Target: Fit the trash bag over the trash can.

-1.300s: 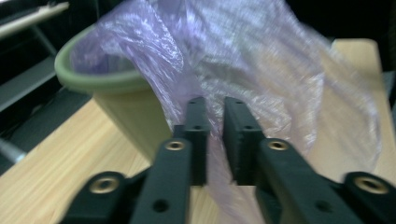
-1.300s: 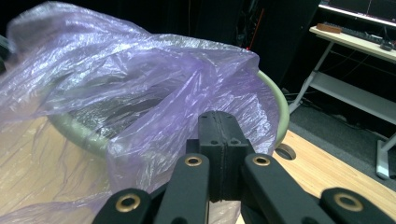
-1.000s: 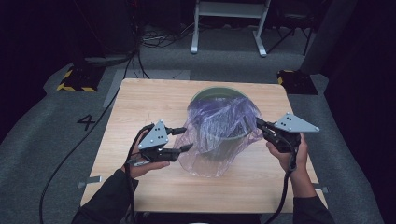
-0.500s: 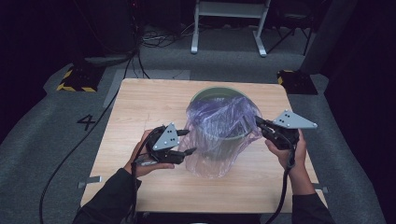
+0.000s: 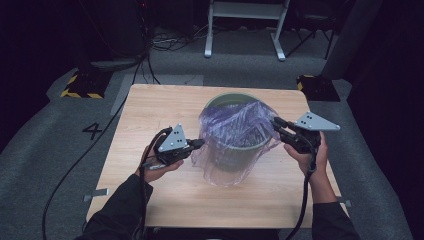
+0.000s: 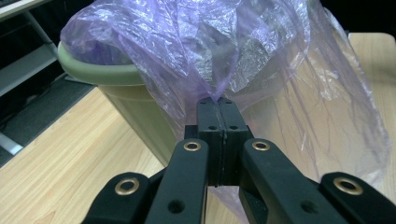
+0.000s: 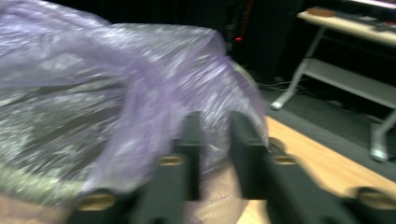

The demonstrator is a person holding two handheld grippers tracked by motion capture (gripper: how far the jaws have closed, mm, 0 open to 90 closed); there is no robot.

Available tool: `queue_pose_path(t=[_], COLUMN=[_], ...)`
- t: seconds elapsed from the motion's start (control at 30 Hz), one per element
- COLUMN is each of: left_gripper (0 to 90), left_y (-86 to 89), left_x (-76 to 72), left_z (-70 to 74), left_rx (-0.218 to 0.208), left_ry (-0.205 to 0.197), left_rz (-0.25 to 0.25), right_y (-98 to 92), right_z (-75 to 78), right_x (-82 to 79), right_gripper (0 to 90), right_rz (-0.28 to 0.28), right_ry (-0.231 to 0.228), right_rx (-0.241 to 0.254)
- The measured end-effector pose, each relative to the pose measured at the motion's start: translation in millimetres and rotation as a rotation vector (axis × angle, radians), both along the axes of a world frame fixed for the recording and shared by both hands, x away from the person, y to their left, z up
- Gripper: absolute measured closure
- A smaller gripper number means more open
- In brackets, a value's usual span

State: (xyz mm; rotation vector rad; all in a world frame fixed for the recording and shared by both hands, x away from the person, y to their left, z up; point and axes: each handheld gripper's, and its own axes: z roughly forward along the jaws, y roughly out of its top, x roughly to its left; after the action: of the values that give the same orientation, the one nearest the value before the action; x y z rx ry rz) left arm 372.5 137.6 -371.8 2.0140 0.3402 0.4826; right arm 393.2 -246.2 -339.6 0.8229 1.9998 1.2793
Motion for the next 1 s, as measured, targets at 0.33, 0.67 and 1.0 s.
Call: queue_pose_path(t=[0.33,0.67,1.0], left_gripper=[89.7,89.6,89.8], left_y=[4.5,5.5,9.9], left_x=[-1.9,-0.9,4.6], left_z=[1.9,3.8,11.2], left_rx=[-0.031,-0.045,-0.073], left_ry=[0.012,0.012,-0.011], left_rz=[-0.003,0.004,0.029], right_y=[-33.6,-20.8,6.5], right_z=[22.3,27.6,24.6], right_x=[-32.9,-73.4,-56.5], right_gripper=[36.2,19.3,64.6], right_rz=[-0.028,0.173,0.169], right_ry=[-0.053,-0.085,-0.125], right_rx=[0.086,0.061,-0.082])
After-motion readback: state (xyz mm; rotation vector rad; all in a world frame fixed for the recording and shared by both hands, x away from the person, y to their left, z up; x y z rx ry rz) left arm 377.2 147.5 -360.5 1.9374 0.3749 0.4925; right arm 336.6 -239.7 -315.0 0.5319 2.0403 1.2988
